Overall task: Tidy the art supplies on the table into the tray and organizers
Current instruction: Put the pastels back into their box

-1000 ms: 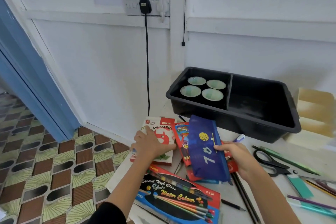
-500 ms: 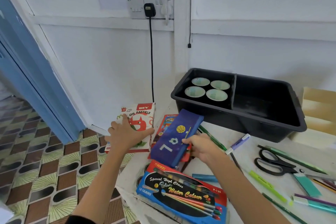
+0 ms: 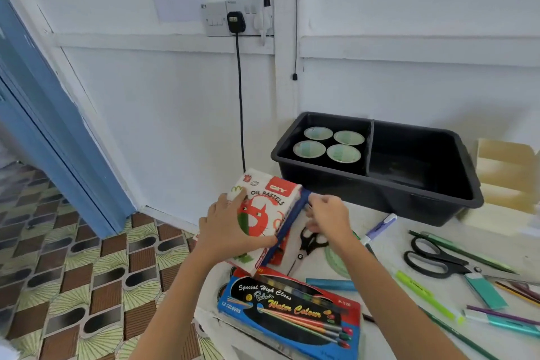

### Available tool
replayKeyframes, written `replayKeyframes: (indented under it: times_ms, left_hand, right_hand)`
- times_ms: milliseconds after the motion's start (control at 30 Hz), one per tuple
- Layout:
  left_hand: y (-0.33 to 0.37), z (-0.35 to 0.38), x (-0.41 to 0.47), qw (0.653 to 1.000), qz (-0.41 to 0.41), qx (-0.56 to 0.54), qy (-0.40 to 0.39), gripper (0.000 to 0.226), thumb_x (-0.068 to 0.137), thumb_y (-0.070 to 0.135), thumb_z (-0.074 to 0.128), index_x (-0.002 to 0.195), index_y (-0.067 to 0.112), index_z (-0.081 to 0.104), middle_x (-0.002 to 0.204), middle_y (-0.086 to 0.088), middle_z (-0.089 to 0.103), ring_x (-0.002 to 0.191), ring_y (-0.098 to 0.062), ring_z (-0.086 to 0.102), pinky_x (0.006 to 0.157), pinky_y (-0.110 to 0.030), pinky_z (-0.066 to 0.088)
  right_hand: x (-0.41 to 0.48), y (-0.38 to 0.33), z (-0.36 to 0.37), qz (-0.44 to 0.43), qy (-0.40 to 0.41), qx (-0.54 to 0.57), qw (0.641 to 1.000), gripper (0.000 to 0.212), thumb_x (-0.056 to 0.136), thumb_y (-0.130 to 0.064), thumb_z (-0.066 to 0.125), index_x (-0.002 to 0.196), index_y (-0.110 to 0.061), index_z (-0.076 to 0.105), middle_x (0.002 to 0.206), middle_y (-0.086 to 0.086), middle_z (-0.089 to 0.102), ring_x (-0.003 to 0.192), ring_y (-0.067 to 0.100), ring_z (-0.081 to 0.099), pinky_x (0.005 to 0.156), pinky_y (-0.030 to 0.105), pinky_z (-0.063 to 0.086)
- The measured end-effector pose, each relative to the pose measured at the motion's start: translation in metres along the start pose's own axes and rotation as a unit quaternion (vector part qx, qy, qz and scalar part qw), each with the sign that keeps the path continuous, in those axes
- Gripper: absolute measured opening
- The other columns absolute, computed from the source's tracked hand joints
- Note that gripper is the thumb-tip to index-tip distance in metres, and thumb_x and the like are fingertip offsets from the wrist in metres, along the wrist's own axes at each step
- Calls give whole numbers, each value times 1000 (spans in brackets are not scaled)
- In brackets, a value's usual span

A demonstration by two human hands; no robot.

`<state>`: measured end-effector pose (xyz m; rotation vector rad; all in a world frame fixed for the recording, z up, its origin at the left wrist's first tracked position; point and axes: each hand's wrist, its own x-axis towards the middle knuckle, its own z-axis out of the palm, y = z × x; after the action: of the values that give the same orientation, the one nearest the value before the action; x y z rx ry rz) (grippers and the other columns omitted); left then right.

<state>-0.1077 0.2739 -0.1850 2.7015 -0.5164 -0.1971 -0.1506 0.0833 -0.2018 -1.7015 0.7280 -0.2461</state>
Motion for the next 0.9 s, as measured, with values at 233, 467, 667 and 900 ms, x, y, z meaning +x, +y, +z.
replayKeyframes:
  times_ms: [233, 467, 667, 900]
  left_hand:
    - [65, 19, 0, 970, 241, 16, -37, 117, 47, 82, 54, 143, 47, -4, 155, 10, -7, 144, -15, -8, 116, -52, -1]
    - [162, 56, -12, 942, 323, 71, 49, 121, 53, 90, 49, 141, 45, -21, 154, 3, -11, 142, -21, -15, 110, -47, -19]
    - [231, 74, -37, 911, 390, 100, 84, 116, 56, 77, 58, 142, 40, -11, 146, -4, 17, 132, -25, 18, 111, -44, 12]
    - [283, 95, -72, 900, 418, 116, 43, 116, 57, 76, 60, 138, 43, -17, 149, -3, 13, 133, -25, 16, 110, -45, 14]
  right_hand:
    - [-15, -6, -98, -5, -106, 156, 982, 26, 86, -14, 66, 109, -4, 63, 81, 7, 72, 72, 19, 68, 63, 30, 55]
    - [-48, 36, -180, -104, 6, 217, 971, 44, 82, -8, 70, 121, -21, 53, 98, 10, 71, 87, 24, 70, 66, 32, 57]
    - [-77, 65, -237, -130, 122, 143, 974, 43, 79, -19, 74, 116, -28, 54, 111, -1, 63, 95, 16, 66, 65, 24, 57]
    - [-104, 85, -300, -117, 212, 36, 970, 32, 81, -32, 71, 110, -21, 62, 109, 2, 57, 91, 9, 59, 61, 14, 51]
